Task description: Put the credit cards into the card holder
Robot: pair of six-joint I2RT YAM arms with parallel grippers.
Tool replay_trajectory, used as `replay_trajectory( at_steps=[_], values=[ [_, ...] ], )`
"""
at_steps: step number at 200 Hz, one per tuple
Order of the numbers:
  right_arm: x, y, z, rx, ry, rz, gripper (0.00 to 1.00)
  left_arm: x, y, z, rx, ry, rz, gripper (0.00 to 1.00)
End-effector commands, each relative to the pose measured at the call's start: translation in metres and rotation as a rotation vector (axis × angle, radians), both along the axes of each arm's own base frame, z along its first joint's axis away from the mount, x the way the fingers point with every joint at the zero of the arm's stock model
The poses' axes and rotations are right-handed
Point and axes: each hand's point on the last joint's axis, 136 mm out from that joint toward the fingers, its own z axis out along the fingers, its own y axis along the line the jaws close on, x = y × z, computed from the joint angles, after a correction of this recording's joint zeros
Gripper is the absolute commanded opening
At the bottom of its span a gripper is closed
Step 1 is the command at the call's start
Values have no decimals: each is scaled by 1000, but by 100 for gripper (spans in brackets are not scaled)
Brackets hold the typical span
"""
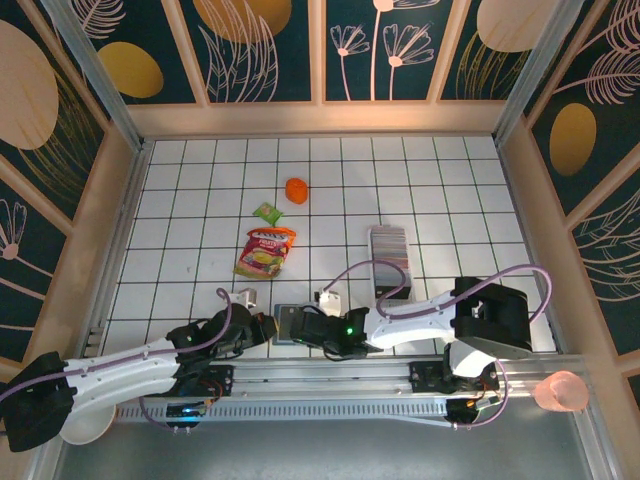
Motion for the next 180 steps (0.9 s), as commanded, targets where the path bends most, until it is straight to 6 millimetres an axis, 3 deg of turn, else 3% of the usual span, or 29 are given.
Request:
replay_trajectory(
  at_steps=[1, 101, 124, 180],
  values=[
    [8, 8, -1, 58, -23, -19, 52, -4, 3, -6, -5, 23, 4, 2],
    [12, 49, 34, 254, -94, 59, 48, -4, 5, -5, -12, 19, 19, 2],
    [14, 58, 57, 308, -167, 118, 47, -1, 7, -3, -10, 8, 36, 2],
    [25, 56, 140, 383, -436, 265, 47, 6, 11, 6, -31, -31, 74, 4]
  ],
)
